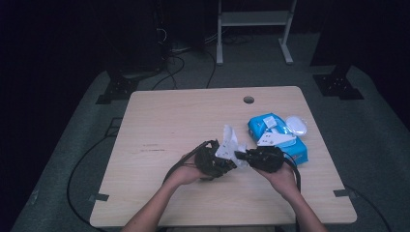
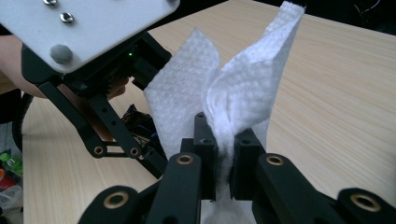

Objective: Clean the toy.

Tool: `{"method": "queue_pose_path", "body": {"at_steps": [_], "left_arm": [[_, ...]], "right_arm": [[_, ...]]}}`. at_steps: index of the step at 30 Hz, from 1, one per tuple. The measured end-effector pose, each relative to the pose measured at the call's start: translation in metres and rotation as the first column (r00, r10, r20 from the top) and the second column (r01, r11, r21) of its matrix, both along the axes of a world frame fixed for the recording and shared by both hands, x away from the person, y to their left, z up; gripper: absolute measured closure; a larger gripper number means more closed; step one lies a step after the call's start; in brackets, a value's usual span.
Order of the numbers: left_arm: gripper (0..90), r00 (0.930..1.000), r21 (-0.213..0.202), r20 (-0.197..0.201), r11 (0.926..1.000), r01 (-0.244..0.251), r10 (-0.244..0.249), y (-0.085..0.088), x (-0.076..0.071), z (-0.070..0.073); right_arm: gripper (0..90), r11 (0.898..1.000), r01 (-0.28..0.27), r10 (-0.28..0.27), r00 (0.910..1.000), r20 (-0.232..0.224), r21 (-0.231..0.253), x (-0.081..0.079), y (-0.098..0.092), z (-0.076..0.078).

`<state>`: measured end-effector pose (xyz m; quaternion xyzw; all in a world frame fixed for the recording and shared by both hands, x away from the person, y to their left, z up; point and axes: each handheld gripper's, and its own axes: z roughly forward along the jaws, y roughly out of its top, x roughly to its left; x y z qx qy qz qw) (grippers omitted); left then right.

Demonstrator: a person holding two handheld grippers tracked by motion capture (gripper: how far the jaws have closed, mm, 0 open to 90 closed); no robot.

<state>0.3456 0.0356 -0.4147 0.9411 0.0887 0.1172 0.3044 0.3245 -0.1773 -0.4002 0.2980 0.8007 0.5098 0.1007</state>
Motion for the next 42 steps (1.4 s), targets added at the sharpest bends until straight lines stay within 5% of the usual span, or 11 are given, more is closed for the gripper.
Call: {"method": "queue_pose_path", "body": {"at_steps": [10,19,27,35,42], "left_arm": [[58.0,1.0000,-0.059,0.005,0.9982,-0.003,0.003,0.006,-0.001,0.009],[58.0,1.0000,-0.063,-0.007,0.9980,-0.006,0.006,0.005,0.000,0.006],[58.1,0.9999,-0.092,-0.002,0.9957,-0.014,0.014,0.009,0.001,0.011],[58.2,0.9997,-0.097,-0.010,0.9950,-0.025,0.024,0.012,0.003,0.010],[58.3,0.9996,-0.106,-0.009,0.9940,-0.029,0.028,0.015,0.004,0.012]], "right_arm": [[83.0,0.998,0.064,-0.065,0.9959,-0.062,-0.021,0.011,-0.013,-0.022],[83.0,0.998,0.043,-0.042,0.9989,-0.017,0.035,0.004,-0.009,-0.003],[83.0,0.998,0.068,-0.068,0.9959,-0.060,-0.006,0.010,-0.013,-0.020],[83.0,0.998,0.060,-0.059,0.9980,-0.022,0.033,0.005,-0.009,-0.007],[82.9,0.997,0.077,-0.077,0.9954,-0.057,-0.007,0.010,-0.008,-0.022]]}}
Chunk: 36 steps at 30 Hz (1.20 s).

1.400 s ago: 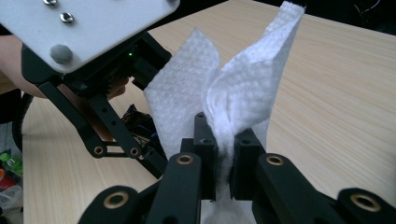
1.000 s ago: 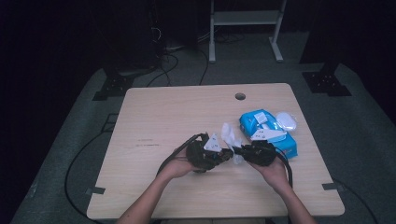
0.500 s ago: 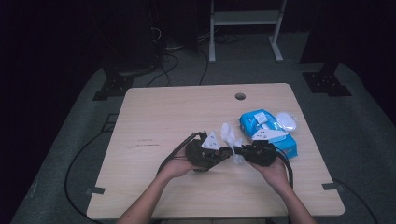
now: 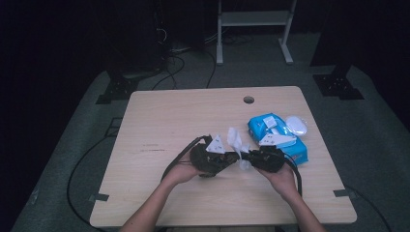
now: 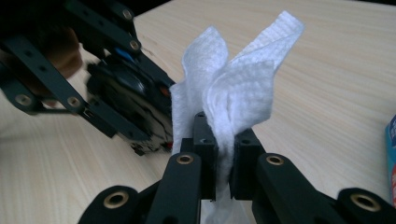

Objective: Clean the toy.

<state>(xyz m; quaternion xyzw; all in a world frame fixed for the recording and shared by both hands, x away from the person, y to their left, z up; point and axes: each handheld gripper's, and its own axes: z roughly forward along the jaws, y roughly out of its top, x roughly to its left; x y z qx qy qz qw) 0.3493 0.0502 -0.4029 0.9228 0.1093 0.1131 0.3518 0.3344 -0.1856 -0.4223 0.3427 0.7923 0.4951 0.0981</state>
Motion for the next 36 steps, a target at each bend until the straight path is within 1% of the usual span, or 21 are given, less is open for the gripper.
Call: {"method": "queue_pose_path", "body": {"at_steps": [2,3,7,8,10,13,15,16,19,20,23,25,26,28,30,31,32,36], "left_arm": [[58.3,1.0000,0.004,0.002,1.0000,-0.001,0.001,0.000,0.000,0.000],[58.3,1.0000,0.004,0.000,1.0000,0.001,-0.001,0.000,0.000,0.000],[58.3,1.0000,-0.005,-0.002,1.0000,-0.008,0.008,0.001,0.000,-0.001],[58.3,1.0000,-0.004,-0.001,1.0000,-0.006,0.006,0.001,0.000,0.000],[58.4,1.0000,-0.007,0.002,1.0000,-0.006,0.006,0.001,0.001,0.000],[58.4,1.0000,-0.014,0.002,0.9999,-0.008,0.008,0.002,0.001,0.002],[58.3,1.0000,-0.005,0.004,1.0000,-0.005,0.005,0.002,0.001,0.002],[58.3,1.0000,-0.004,0.005,1.0000,-0.004,0.004,0.002,0.000,0.001],[58.3,1.0000,-0.005,-0.001,1.0000,-0.005,0.005,0.002,0.000,0.000],[58.4,1.0000,-0.009,-0.001,0.9999,-0.009,0.009,0.003,0.000,-0.001],[58.4,0.9999,-0.011,0.002,0.9999,-0.012,0.012,0.003,0.000,0.000],[58.4,0.9999,-0.010,0.002,0.9999,-0.013,0.013,0.003,0.000,-0.001],[58.4,0.9999,-0.003,0.003,0.9999,-0.012,0.012,0.003,-0.001,-0.001],[58.4,0.9999,-0.008,0.002,0.9999,-0.014,0.014,0.002,-0.001,-0.001],[58.4,0.9999,-0.001,0.010,0.9999,-0.010,0.010,0.002,0.000,0.000],[58.4,0.9999,-0.001,0.010,0.9999,-0.010,0.010,0.002,0.000,0.000],[58.4,0.9999,-0.001,0.010,1.0000,-0.010,0.010,0.001,0.000,0.000],[58.4,0.9999,0.007,0.015,1.0000,-0.007,0.006,-0.003,-0.001,0.001]], "right_arm": [[83.0,1.000,0.003,-0.003,1.0000,-0.007,-0.008,0.000,0.001,-0.001],[82.9,1.000,0.002,-0.002,1.0000,-0.003,-0.006,0.000,0.002,0.000],[82.9,1.000,-0.001,0.001,0.9998,0.020,0.026,-0.003,-0.001,0.009],[82.9,1.000,0.000,0.000,0.9997,0.024,0.027,-0.004,-0.001,0.009],[82.9,1.000,0.000,0.000,0.9998,0.018,0.010,-0.003,0.000,0.006],[82.9,1.000,0.001,-0.002,0.9997,-0.023,-0.011,0.001,0.001,-0.003],[82.9,1.000,-0.001,0.000,0.9994,-0.034,-0.022,0.001,0.004,-0.006],[82.9,1.000,-0.001,0.000,0.9996,-0.028,-0.030,0.000,0.005,-0.006],[82.9,1.000,-0.003,0.003,0.9998,-0.018,-0.017,-0.001,0.005,-0.001],[83.0,1.000,0.001,-0.001,1.0000,0.004,0.005,-0.003,0.004,0.006],[82.9,1.000,-0.004,0.003,0.9997,0.024,0.027,-0.006,0.003,0.013],[82.9,1.000,-0.006,0.005,0.9996,0.029,0.025,-0.007,0.003,0.013],[82.9,1.000,-0.004,0.004,0.9997,0.024,0.010,-0.006,0.004,0.011],[82.9,1.000,-0.003,0.003,0.9999,0.015,0.006,-0.005,0.004,0.009],[83.0,1.000,-0.002,0.002,0.9996,0.029,0.008,-0.007,0.005,0.013],[83.0,1.000,-0.002,0.002,0.9996,0.029,0.008,-0.007,0.005,0.013],[83.0,1.000,-0.005,0.004,0.9987,0.050,0.014,-0.009,0.005,0.019],[83.0,1.000,-0.010,0.008,0.9957,0.092,0.012,-0.014,0.008,0.030]]}}
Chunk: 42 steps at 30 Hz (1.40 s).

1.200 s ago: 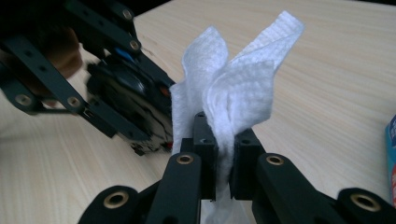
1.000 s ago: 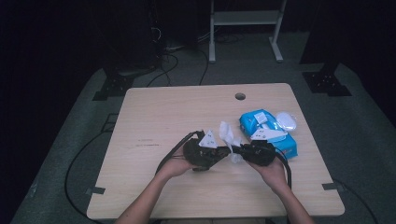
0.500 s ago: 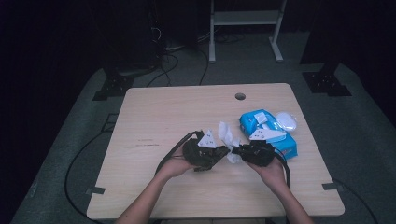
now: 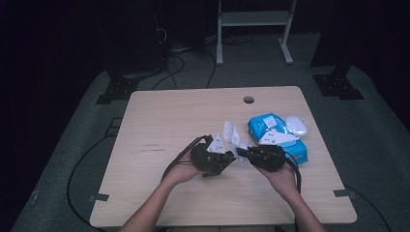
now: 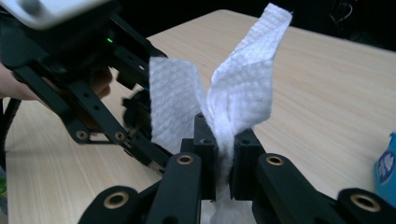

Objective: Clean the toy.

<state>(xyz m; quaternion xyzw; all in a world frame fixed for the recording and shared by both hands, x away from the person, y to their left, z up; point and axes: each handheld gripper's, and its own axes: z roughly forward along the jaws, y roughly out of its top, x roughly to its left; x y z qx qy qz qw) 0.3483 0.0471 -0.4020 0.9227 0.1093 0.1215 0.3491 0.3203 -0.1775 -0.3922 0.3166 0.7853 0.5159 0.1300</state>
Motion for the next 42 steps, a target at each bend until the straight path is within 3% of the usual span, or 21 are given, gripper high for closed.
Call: {"method": "queue_pose_path", "body": {"at_steps": [3,6,10,14,18,19,20,22,27,28,29,31,34,37,42], "left_arm": [[58.4,0.9999,0.017,0.013,0.9998,0.005,-0.005,-0.003,-0.001,0.000],[58.4,0.9998,0.030,0.016,0.9995,0.014,-0.014,-0.006,-0.001,0.001],[58.5,0.9997,0.029,0.020,0.9994,0.016,-0.017,-0.008,-0.001,0.001],[58.5,0.9999,0.006,0.011,1.0000,0.005,-0.006,-0.004,-0.001,0.000],[58.5,0.9999,0.000,0.012,1.0000,-0.003,0.003,0.000,0.001,0.001],[58.5,0.9999,0.000,0.012,1.0000,-0.003,0.003,0.000,0.001,0.001],[58.5,0.9999,-0.007,0.010,1.0000,-0.003,0.003,0.001,0.001,0.001],[58.5,0.9999,-0.013,0.011,0.9999,-0.007,0.007,0.001,0.001,0.002],[58.5,0.9997,-0.021,0.020,0.9997,-0.012,0.012,-0.002,0.001,0.003],[58.6,0.9997,-0.034,0.024,0.9994,-0.011,0.011,-0.004,0.001,0.005],[58.6,0.9997,-0.034,0.024,0.9994,-0.011,0.011,-0.004,0.001,0.005],[58.7,0.9997,-0.057,0.024,0.9983,-0.008,0.010,-0.008,0.001,0.007],[58.7,0.9999,-0.068,0.014,0.9977,-0.008,0.009,-0.010,0.001,0.006],[58.7,0.9998,-0.094,0.011,0.9955,-0.015,0.016,-0.006,0.000,0.004],[58.7,0.9993,-0.130,0.017,0.9911,-0.030,0.032,0.009,-0.007,-0.001]], "right_arm": [[83.0,1.000,-0.006,0.007,0.9992,0.039,-0.022,-0.006,0.006,0.008],[83.0,1.000,-0.027,0.027,0.9984,0.050,-0.003,-0.009,0.008,0.013],[83.0,0.998,-0.046,0.048,0.9947,0.091,-0.032,-0.015,0.019,0.020],[83.0,1.000,-0.010,0.012,0.9977,0.067,-0.026,-0.007,0.007,0.014],[82.9,0.999,0.036,-0.037,0.9993,-0.006,-0.024,0.003,-0.008,-0.003],[82.9,0.999,0.036,-0.037,0.9993,-0.006,-0.024,0.003,-0.008,-0.003],[82.9,0.999,0.047,-0.048,0.9977,-0.047,-0.023,0.007,-0.012,-0.013],[82.9,0.999,0.037,-0.038,0.9965,-0.074,-0.016,0.009,-0.012,-0.017],[83.0,1.000,0.022,-0.022,0.9979,-0.061,0.001,0.007,-0.007,-0.012],[83.0,0.999,0.013,-0.010,0.9980,-0.062,0.040,0.005,-0.009,-0.007],[83.0,0.999,0.013,-0.010,0.9980,-0.062,0.040,0.005,-0.009,-0.007],[83.1,0.999,0.006,-0.005,0.9996,-0.028,0.046,0.000,-0.009,0.004],[83.0,0.998,-0.012,0.014,0.9997,-0.019,0.067,-0.003,-0.005,0.009],[83.0,0.997,-0.029,0.030,0.9995,-0.011,0.065,-0.004,0.001,0.010],[83.0,0.998,-0.054,0.055,0.9979,-0.036,0.035,-0.001,0.015,0.001]]}}
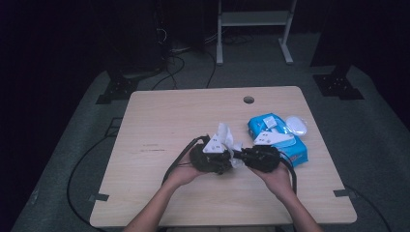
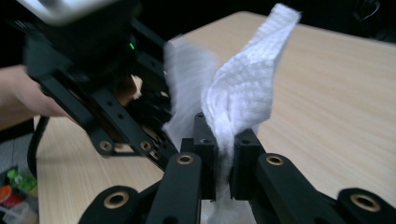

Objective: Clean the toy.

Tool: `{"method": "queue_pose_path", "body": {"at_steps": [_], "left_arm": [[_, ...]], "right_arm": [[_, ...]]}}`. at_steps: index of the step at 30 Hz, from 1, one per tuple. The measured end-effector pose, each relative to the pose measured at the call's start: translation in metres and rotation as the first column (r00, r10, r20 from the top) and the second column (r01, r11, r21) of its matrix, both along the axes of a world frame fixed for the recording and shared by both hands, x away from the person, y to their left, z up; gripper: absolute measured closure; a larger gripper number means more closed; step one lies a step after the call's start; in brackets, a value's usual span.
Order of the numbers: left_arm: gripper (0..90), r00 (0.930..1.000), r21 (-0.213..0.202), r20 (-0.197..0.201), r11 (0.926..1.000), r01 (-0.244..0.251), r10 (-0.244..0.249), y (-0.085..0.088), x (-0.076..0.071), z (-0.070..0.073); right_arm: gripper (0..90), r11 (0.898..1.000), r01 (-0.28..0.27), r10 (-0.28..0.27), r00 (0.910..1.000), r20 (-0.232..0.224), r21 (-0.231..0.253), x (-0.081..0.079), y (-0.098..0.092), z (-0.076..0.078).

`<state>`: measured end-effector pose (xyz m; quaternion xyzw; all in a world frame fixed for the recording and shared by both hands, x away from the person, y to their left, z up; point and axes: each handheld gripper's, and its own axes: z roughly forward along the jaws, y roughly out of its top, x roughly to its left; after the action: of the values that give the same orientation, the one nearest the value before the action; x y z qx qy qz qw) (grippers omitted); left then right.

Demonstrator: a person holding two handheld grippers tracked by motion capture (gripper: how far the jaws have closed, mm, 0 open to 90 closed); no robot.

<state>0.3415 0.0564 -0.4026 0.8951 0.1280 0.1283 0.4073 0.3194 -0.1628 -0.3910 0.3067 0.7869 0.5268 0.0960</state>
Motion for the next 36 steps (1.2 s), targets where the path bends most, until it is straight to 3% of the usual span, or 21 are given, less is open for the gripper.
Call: {"method": "queue_pose_path", "body": {"at_steps": [2,4,7,14,22,24,27,28,29,34,36], "left_arm": [[58.7,1.0000,-0.012,0.002,0.9999,-0.004,0.004,0.005,-0.002,-0.002],[58.5,0.9995,-0.063,-0.023,0.9978,-0.024,0.022,0.015,-0.003,-0.005],[58.6,0.9992,-0.066,-0.024,0.9972,-0.033,0.032,0.022,-0.004,-0.007],[58.8,0.9983,-0.075,-0.015,0.9955,-0.058,0.057,0.041,-0.012,-0.011],[59.3,0.9971,-0.096,-0.013,0.9925,-0.075,0.074,0.054,-0.020,-0.018],[59.6,0.9965,-0.088,-0.011,0.9927,-0.083,0.082,0.057,-0.020,-0.021],[60.5,0.9959,-0.045,-0.010,0.9949,-0.090,0.090,0.057,-0.021,-0.031],[66.4,0.9965,-0.093,-0.016,0.9921,-0.084,0.082,0.059,-0.022,-0.032],[68.5,0.9961,-0.098,-0.027,0.9915,-0.086,0.084,0.059,-0.021,-0.032],[66.3,0.9959,-0.088,-0.040,0.9925,-0.084,0.081,0.060,-0.018,-0.034],[58.5,0.9962,-0.080,-0.041,0.9935,-0.080,0.077,0.059,-0.019,-0.033]], "right_arm": [[83.0,1.000,-0.004,0.004,1.0000,0.000,-0.005,0.001,0.004,-0.003],[83.0,1.000,-0.009,0.009,0.9999,-0.009,-0.005,0.005,0.011,-0.007],[83.0,1.000,-0.015,0.015,0.9997,-0.017,-0.004,0.007,0.019,-0.010],[83.0,0.997,-0.035,0.035,0.9994,-0.004,-0.067,0.009,0.041,-0.019],[82.9,0.993,-0.046,0.048,0.9987,0.014,-0.112,0.007,0.053,-0.022],[82.9,0.991,-0.051,0.053,0.9985,0.012,-0.125,0.007,0.055,-0.023],[82.9,0.981,-0.058,0.063,0.9978,0.021,-0.183,0.006,0.061,-0.028],[82.9,0.978,-0.061,0.066,0.9976,0.022,-0.198,0.005,0.063,-0.030],[82.9,0.975,-0.063,0.070,0.9972,0.025,-0.213,0.005,0.064,-0.033],[82.9,0.975,-0.061,0.068,0.9974,0.024,-0.212,0.006,0.065,-0.035],[82.8,0.975,-0.059,0.067,0.9974,0.028,-0.216,0.006,0.065,-0.035]]}}
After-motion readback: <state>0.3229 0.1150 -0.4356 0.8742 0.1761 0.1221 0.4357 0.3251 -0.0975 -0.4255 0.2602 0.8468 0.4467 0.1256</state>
